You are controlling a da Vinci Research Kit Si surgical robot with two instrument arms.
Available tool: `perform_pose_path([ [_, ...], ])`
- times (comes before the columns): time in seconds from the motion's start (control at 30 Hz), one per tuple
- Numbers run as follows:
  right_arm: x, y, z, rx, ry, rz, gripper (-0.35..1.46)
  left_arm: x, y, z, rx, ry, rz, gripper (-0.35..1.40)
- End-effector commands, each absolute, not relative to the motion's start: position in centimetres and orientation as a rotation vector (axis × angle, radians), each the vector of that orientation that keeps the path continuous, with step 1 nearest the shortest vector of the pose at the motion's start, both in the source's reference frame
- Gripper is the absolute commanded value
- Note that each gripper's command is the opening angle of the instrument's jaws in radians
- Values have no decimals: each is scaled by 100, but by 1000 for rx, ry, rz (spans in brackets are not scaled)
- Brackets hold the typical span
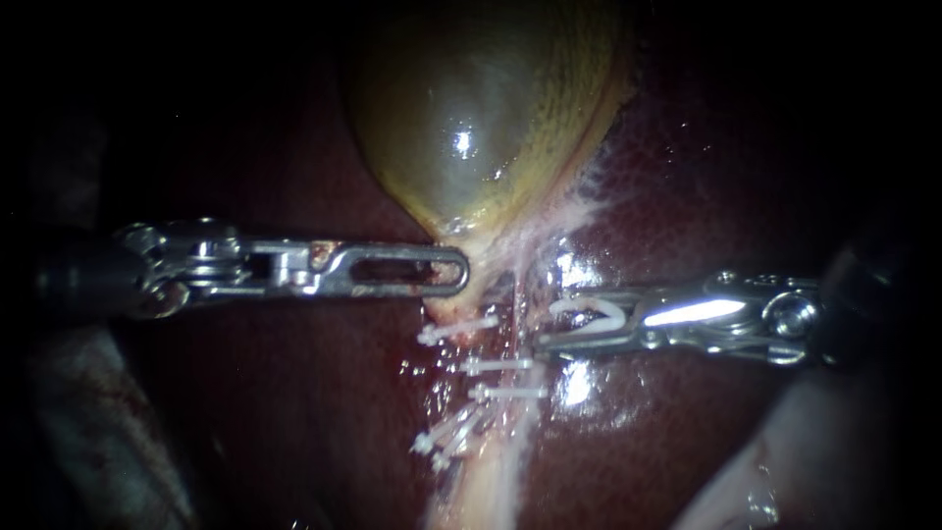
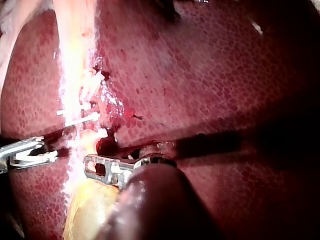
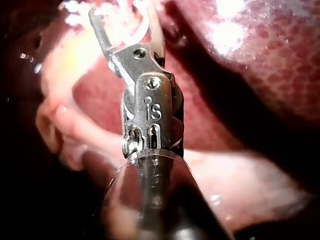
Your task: Clipping third clip right tube
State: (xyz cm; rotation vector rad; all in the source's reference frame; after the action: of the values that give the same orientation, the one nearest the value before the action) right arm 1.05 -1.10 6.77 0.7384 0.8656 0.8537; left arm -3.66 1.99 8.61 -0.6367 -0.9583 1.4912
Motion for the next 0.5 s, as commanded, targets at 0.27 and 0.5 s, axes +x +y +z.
perform_pose_path([
  [0.27, 122, -112, 696, 735, 869, 856, 58, -363, 196, 847, -634, -961, 1489, -35],
  [0.5, 132, -113, 705, 735, 871, 856, 58, -362, 194, 845, -634, -961, 1489, -35],
])
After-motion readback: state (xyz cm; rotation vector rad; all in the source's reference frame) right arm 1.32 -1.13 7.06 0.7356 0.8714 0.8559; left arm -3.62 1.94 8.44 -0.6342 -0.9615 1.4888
